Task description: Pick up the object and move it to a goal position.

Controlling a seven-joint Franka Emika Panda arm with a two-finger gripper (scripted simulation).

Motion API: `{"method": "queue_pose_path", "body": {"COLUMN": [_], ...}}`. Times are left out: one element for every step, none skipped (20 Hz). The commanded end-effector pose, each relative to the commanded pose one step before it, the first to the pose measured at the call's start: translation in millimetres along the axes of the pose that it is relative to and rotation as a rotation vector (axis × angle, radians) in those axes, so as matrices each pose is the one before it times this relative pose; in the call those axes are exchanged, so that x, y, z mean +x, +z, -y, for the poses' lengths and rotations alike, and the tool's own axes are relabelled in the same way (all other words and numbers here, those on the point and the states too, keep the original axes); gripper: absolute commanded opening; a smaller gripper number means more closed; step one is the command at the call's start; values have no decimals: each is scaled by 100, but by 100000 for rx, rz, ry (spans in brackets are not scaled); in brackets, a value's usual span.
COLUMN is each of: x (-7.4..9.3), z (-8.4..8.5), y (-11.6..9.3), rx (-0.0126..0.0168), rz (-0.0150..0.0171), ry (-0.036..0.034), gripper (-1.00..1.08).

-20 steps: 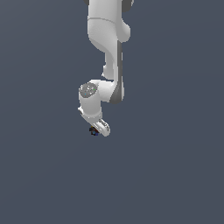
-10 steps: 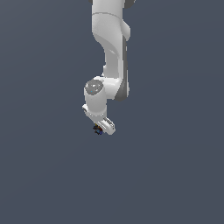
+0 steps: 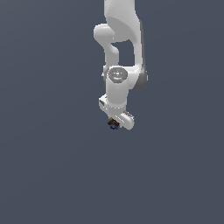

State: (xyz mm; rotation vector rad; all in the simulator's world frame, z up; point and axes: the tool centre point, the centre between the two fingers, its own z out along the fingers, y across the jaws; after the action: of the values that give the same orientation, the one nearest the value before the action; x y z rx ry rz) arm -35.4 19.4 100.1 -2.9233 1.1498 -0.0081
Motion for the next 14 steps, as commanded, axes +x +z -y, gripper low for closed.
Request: {"method": "queue_pose_path", "body": {"x": [-1969,-774,-770,-764,-755,-747,-715,-681,-641,-605,-560,-521,-475,-435], "z": [2092,837,835,826,835,820,803,756,730,685,658,611,578,521], "y": [-1786,-663,-672,-697,-652,-686,-620,-628,-557,-561,-494,-489,-419,-410], "rx": [49,-63,-44,0,-59,0,-50,0,-38,0,-22,0,-12,0], "rz": [-91,28,21,0,36,0,46,0,56,0,64,0,81,0], "ry": [-41,-6,-5,0,-8,0,-10,0,-12,0,-15,0,-22,0], "gripper": [-100,-100,-100,-100,-100,-100,-100,-100,-100,-100,-100,-100,-100,-100]}}
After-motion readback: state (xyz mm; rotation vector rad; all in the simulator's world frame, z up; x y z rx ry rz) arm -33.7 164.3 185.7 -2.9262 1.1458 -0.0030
